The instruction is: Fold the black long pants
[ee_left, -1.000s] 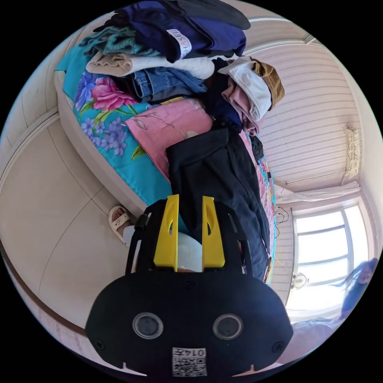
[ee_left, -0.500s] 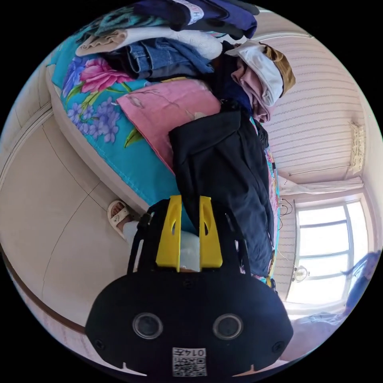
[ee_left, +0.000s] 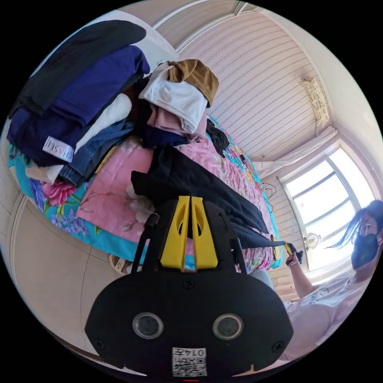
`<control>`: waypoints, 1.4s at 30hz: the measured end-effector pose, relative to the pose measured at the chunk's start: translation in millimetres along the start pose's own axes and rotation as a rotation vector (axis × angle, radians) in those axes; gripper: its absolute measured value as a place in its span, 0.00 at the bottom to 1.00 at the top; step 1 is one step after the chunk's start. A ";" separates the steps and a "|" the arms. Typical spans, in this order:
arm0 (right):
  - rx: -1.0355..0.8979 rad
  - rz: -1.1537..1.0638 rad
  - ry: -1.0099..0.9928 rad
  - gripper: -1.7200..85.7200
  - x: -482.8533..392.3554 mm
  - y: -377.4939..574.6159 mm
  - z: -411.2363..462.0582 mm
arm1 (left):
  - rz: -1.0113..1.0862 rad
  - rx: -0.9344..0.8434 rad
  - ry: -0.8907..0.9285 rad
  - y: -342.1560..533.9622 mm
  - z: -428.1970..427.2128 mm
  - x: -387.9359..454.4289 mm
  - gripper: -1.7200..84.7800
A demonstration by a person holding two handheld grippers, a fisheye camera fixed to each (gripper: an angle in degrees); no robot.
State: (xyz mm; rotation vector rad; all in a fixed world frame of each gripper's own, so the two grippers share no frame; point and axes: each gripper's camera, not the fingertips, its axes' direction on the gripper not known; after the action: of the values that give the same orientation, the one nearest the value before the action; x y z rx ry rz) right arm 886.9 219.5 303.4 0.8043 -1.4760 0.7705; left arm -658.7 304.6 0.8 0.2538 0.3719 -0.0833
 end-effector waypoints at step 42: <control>0.162 0.285 -0.026 0.11 88.4 -26.5 212.3 | -0.469 0.110 0.079 -27.4 88.5 -51.7 0.18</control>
State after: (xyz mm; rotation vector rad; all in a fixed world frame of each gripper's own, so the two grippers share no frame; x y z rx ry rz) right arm 792.3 22.8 380.5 0.7341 -1.5860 1.1092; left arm -679.3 256.9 93.2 0.2747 0.5010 -0.5573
